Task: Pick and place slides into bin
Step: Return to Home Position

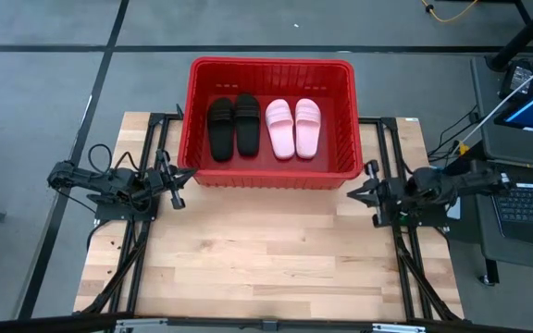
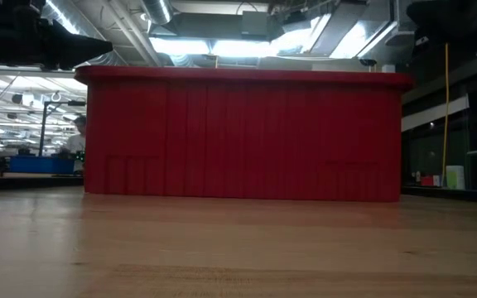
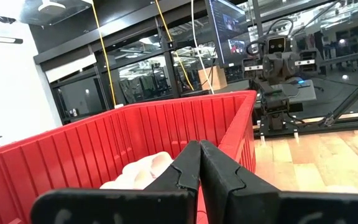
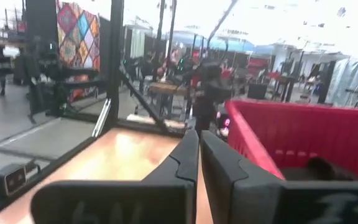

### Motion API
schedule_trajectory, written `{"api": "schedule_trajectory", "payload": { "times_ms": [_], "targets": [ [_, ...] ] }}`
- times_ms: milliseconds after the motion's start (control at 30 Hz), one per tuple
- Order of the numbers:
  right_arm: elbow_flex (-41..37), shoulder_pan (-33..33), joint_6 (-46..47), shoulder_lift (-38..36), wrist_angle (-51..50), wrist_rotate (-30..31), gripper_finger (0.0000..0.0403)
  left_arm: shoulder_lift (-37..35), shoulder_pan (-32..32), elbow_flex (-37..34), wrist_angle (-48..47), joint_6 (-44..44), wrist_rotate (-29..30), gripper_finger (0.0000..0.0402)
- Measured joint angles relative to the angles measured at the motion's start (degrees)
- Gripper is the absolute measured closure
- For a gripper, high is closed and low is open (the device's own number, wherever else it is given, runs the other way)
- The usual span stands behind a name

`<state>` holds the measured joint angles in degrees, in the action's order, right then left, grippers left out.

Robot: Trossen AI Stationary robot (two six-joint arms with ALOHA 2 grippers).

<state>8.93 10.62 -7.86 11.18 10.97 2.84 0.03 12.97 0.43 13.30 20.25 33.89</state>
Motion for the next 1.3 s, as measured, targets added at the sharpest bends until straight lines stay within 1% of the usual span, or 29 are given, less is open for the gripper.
{"api": "schedule_trajectory", "payload": {
  "times_ms": [100, 267, 433, 500, 633, 800, 933, 1100, 1167, 1233, 1300],
  "targets": [
    [0.02, -0.07, 0.04, -3.00, -1.83, -0.18, 0.0381, 0.00, -0.02, 0.00, -0.02, 0.00, 0.00, 0.0397],
    [0.02, -0.12, -0.38, -4.71, -2.93, -3.43, 0.0381, 0.00, 0.00, 0.00, -0.02, 0.02, 0.00, 0.0394],
    [0.02, -0.82, -3.37, -7.18, -4.48, -3.55, 0.0381, 0.00, 0.00, 0.00, -0.02, 0.01, 0.00, 0.0397],
    [0.02, -0.82, -3.69, -8.56, -6.65, -3.57, 0.0381, 0.00, -0.01, 0.00, -0.02, 0.00, 0.00, 0.0397],
    [0.02, -0.82, -1.52, -11.18, -12.63, -3.57, 0.0381, 0.00, 0.00, 0.00, -0.02, 0.00, 0.00, 0.0395],
    [0.00, -0.79, -0.76, -11.03, -13.61, -4.53, 0.0381, 0.00, 0.00, 0.00, -0.04, 0.00, 0.00, 0.0394],
    [0.00, -0.75, 1.22, -11.09, -11.95, -4.58, 0.0381, 0.00, 0.00, 0.00, -0.04, 0.00, 0.00, 0.0397],
    [0.00, -0.75, 0.35, -11.10, -9.54, -4.58, 0.0381, 0.00, 0.00, 0.00, -0.04, 0.01, 0.00, 0.0395],
    [-0.52, -0.75, 1.55, -11.10, -8.33, -4.58, 0.0381, 0.00, 0.00, 0.00, -0.04, 0.01, 0.00, 0.0394],
    [-3.58, -0.75, 3.34, -11.13, -2.64, -4.79, 0.0381, 0.00, 0.00, 0.00, -0.04, 0.00, 0.00, 0.0394],
    [-8.21, -0.75, 5.21, -11.12, 5.13, -6.79, 0.0381, 0.00, 0.00, 0.00, -0.04, 0.00, 0.00, 0.0395]
  ]
}}
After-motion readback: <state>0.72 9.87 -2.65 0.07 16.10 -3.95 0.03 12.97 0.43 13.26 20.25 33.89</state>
